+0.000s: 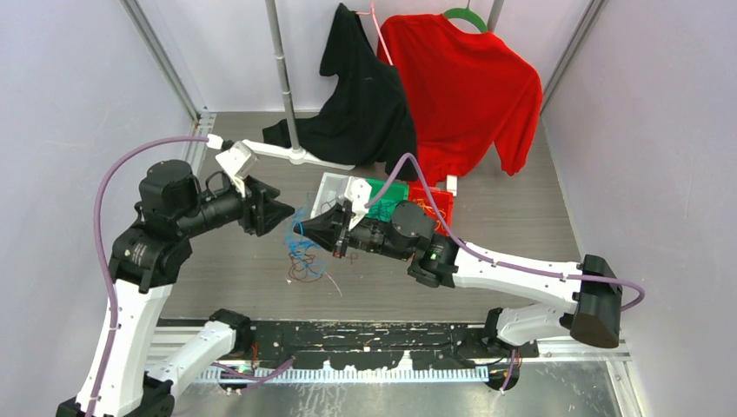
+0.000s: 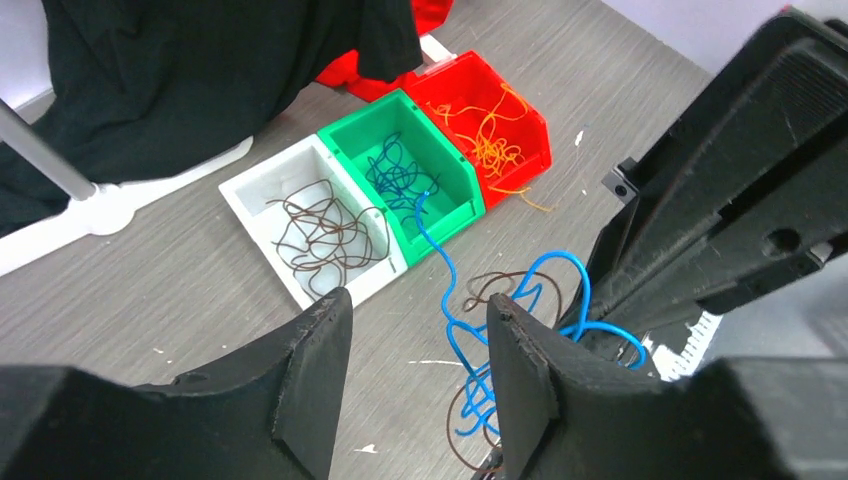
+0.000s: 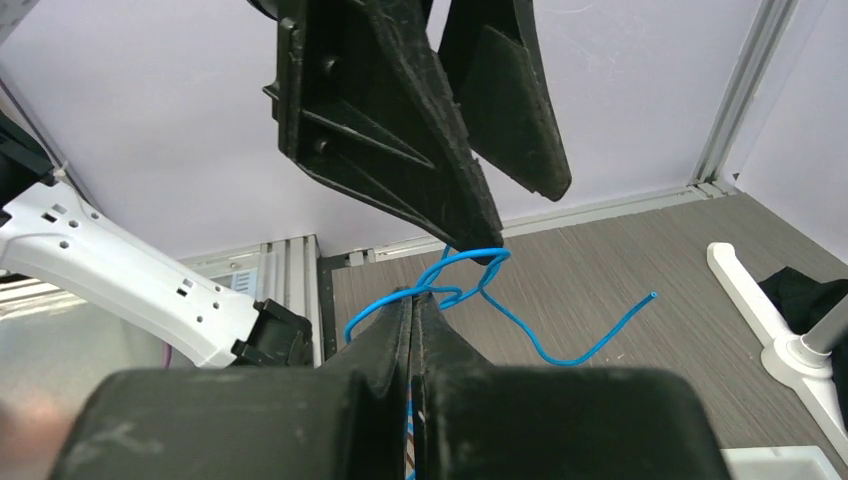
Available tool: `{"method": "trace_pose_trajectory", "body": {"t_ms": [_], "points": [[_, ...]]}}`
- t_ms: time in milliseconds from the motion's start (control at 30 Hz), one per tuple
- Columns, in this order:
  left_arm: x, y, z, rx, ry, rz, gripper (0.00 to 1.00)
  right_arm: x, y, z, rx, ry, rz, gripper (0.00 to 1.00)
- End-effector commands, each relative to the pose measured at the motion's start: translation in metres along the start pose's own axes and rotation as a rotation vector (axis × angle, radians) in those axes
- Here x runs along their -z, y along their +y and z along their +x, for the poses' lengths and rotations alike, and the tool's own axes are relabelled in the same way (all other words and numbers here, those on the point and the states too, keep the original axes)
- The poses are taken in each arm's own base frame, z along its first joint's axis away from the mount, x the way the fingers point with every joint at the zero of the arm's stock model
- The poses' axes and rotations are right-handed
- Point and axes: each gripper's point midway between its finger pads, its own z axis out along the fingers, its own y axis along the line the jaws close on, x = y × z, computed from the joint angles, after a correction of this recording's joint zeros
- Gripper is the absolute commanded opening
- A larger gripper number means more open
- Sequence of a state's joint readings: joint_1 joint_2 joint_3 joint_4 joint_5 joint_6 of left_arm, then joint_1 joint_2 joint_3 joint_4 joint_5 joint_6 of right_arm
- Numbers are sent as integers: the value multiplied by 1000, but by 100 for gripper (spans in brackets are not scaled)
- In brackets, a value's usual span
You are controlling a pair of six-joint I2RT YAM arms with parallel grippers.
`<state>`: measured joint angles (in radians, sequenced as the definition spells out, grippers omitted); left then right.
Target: Untangle the cables
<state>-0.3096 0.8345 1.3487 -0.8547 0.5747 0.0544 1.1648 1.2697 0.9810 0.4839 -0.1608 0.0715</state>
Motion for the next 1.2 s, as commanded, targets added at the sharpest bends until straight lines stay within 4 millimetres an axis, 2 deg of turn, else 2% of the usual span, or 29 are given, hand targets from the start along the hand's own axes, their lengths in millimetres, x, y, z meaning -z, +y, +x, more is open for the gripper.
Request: {"method": "trace_pose_trajectory", "body": {"t_ms": [0,200,400,500,733,900,1000,1167], "points": [[-2,-6,-17,65,-76,20,51,3,7,-51,56,-130,-6,1],[2,-22,-4,97,-34,93,45,7,3,-53,84,-137,26,1],[11,-32,-13,146,-63,108,47,9,3,-53,90,-136,28,1],[11,-35,-11,178,-62,121,47,9,4,-55,88,-142,24,1],[2,-20,4,194,-39,55,43,9,12,-60,75,-161,1,1],[-2,-20,10,215,-30,63,40,11,14,-61,77,-166,3,1],[-3,-21,10,216,-32,68,30,13,14,-62,79,-168,6,1],[1,-16,-5,159,-76,40,6,13,15,-61,76,-168,2,1]]}}
